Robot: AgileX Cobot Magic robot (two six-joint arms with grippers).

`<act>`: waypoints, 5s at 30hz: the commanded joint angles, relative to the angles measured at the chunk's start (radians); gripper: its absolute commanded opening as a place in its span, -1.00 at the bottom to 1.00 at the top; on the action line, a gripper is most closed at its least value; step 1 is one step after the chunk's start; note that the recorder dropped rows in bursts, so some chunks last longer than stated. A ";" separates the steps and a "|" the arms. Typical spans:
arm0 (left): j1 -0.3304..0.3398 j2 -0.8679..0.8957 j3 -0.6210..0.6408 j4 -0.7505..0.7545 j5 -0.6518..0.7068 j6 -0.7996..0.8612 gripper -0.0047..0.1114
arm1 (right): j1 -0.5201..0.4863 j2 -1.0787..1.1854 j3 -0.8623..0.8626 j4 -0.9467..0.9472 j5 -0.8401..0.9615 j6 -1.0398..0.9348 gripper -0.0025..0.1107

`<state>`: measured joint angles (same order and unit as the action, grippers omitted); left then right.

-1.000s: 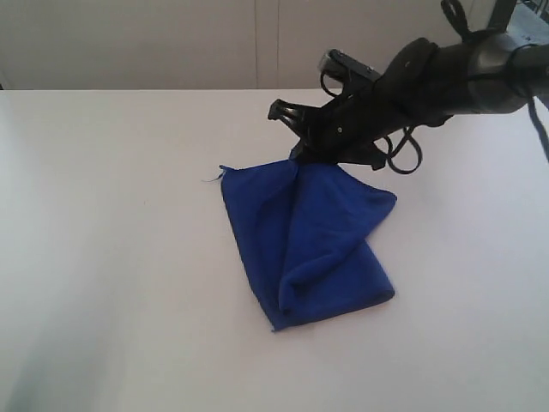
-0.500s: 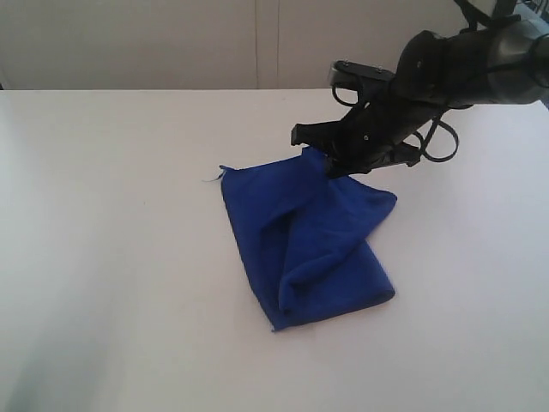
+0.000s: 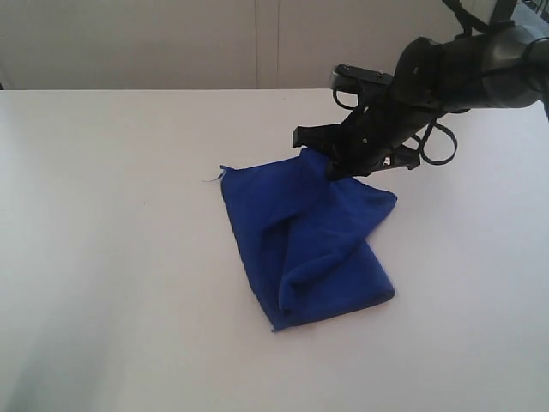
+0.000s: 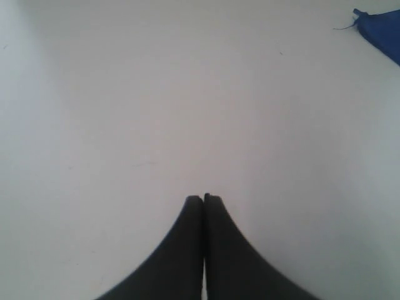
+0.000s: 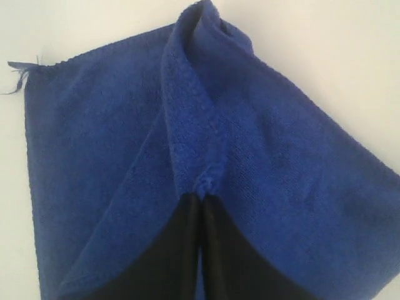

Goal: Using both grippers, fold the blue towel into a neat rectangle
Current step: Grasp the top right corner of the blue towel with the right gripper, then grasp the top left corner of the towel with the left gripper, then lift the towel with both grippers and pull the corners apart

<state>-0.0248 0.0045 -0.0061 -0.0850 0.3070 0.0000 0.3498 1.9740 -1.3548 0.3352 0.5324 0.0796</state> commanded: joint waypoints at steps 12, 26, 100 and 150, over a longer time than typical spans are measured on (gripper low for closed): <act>0.003 -0.004 0.006 -0.007 -0.482 0.000 -0.92 | -0.004 -0.001 -0.005 -0.012 0.004 0.012 -0.96; 0.003 -0.004 -0.010 -0.251 -0.551 0.026 -0.92 | -0.004 -0.001 -0.005 -0.081 0.044 0.010 -0.96; -0.350 2.290 -1.707 -0.520 0.124 0.452 -0.92 | -0.004 0.040 -0.010 -0.134 0.024 0.057 -0.96; -0.197 0.889 -1.339 0.093 0.914 0.058 -0.92 | -0.060 -1.094 0.121 -0.602 0.635 0.055 -0.96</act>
<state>-0.2231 0.9630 -1.3555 -0.0355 1.1327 0.1296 0.2964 0.9372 -1.2370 -0.2245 1.1979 0.1320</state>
